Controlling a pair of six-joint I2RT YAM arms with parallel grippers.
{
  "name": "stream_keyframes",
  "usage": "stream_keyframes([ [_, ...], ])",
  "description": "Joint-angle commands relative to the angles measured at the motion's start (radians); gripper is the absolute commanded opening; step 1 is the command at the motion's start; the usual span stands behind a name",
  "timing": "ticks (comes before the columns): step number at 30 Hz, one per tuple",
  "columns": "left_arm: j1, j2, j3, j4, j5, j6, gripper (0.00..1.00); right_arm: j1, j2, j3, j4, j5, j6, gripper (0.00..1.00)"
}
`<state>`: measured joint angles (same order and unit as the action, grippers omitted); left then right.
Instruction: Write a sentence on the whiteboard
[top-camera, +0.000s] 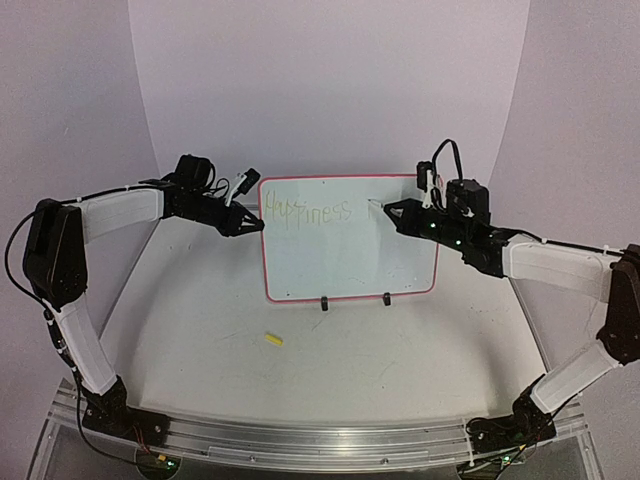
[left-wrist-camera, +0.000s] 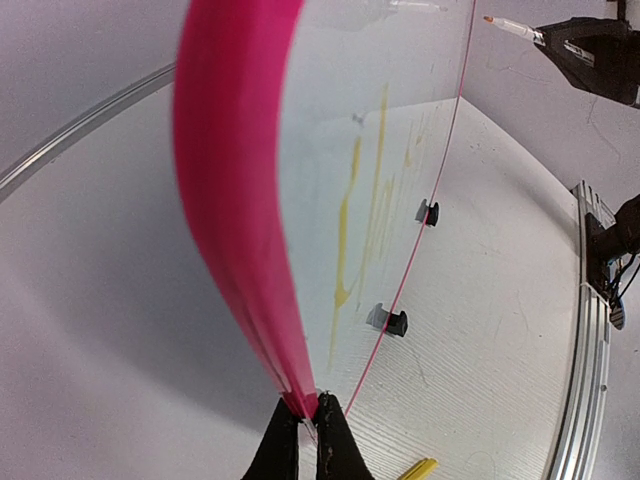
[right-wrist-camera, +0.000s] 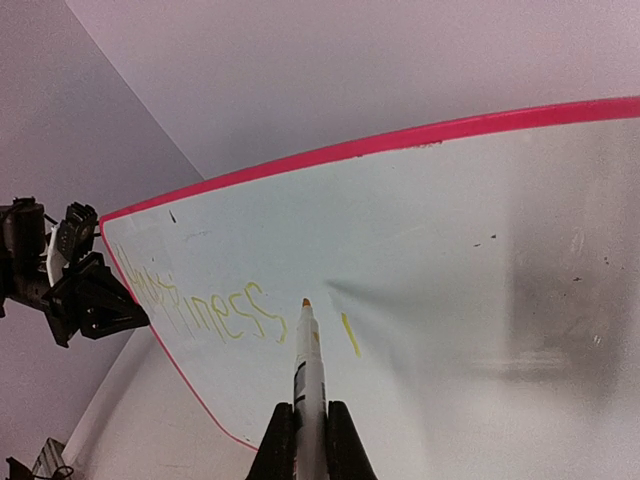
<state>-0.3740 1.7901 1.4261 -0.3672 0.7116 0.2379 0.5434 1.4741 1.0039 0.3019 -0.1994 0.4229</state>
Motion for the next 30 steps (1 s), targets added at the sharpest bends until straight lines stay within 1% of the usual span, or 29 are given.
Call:
stream_keyframes([
  [1, -0.023, -0.021, 0.012, -0.019, -0.018, 0.041, 0.00, -0.006, 0.038, 0.047, 0.036, 0.037, -0.004, 0.00],
  [9, -0.024, -0.021, 0.012, -0.018, -0.018, 0.040, 0.00, -0.006, 0.057, 0.049, 0.032, 0.074, 0.003, 0.00],
  [16, -0.024, -0.021, 0.013, -0.019, -0.018, 0.040, 0.00, -0.007, -0.015, 0.005, 0.060, 0.028, -0.017, 0.00],
  [20, -0.024, -0.021, 0.013, -0.019, -0.017, 0.040, 0.00, -0.006, -0.045, -0.020, 0.048, 0.051, -0.016, 0.00],
  [30, -0.023, -0.021, 0.013, -0.019, -0.015, 0.038, 0.00, -0.006, 0.002, -0.020, 0.026, 0.074, -0.009, 0.00],
])
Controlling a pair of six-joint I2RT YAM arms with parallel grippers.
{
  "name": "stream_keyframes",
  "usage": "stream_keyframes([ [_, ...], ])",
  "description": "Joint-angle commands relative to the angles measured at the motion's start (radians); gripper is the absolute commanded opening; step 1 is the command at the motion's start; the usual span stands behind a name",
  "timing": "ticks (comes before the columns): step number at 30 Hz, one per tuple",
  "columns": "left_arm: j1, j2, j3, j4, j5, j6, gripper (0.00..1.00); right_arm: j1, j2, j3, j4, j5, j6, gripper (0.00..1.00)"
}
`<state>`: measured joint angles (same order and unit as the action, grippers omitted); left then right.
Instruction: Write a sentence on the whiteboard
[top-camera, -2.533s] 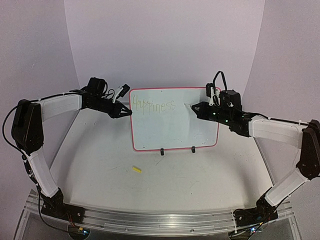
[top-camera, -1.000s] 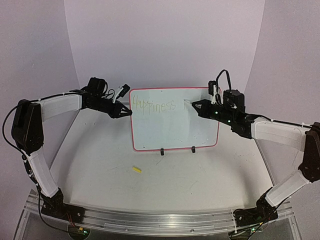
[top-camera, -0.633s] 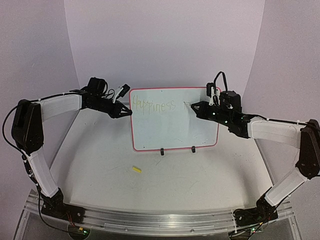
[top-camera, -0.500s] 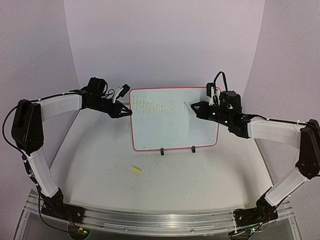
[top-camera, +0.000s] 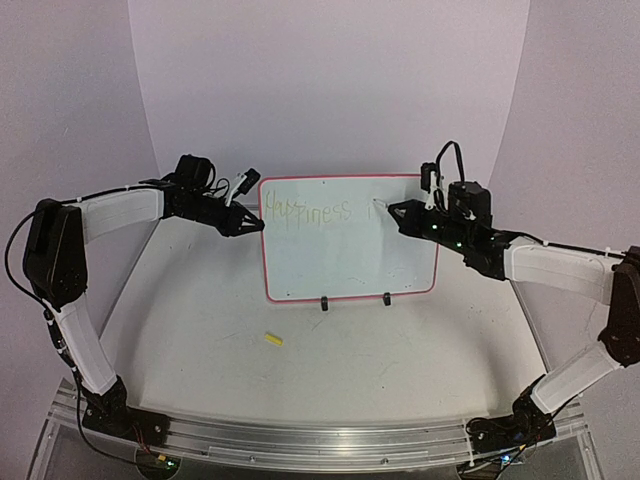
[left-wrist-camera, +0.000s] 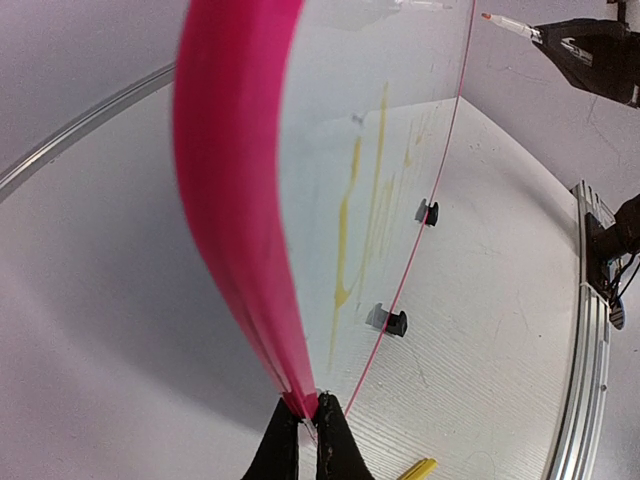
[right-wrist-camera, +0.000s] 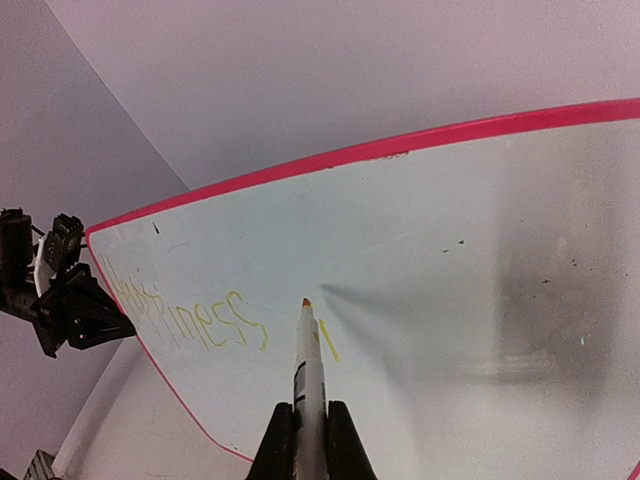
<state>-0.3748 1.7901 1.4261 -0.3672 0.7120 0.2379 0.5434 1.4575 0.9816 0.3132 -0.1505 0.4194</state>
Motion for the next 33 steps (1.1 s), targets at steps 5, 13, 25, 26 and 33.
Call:
stream_keyframes([
  [5, -0.023, -0.021, 0.014, -0.019, -0.016, 0.039, 0.00, -0.006, 0.038, 0.013, 0.012, 0.038, -0.007, 0.00],
  [13, -0.023, -0.021, 0.014, -0.018, -0.017, 0.039, 0.00, -0.006, 0.054, 0.011, 0.003, 0.049, 0.002, 0.00],
  [25, -0.023, -0.022, 0.014, -0.019, -0.017, 0.039, 0.00, -0.006, 0.051, -0.059, 0.009, 0.032, 0.041, 0.00],
  [26, -0.023, -0.022, 0.014, -0.018, -0.017, 0.039, 0.00, -0.006, 0.048, -0.059, 0.010, 0.035, 0.040, 0.00],
  [33, -0.023, -0.024, 0.014, -0.019, -0.015, 0.039, 0.00, -0.007, 0.042, -0.037, 0.058, 0.029, 0.053, 0.00],
])
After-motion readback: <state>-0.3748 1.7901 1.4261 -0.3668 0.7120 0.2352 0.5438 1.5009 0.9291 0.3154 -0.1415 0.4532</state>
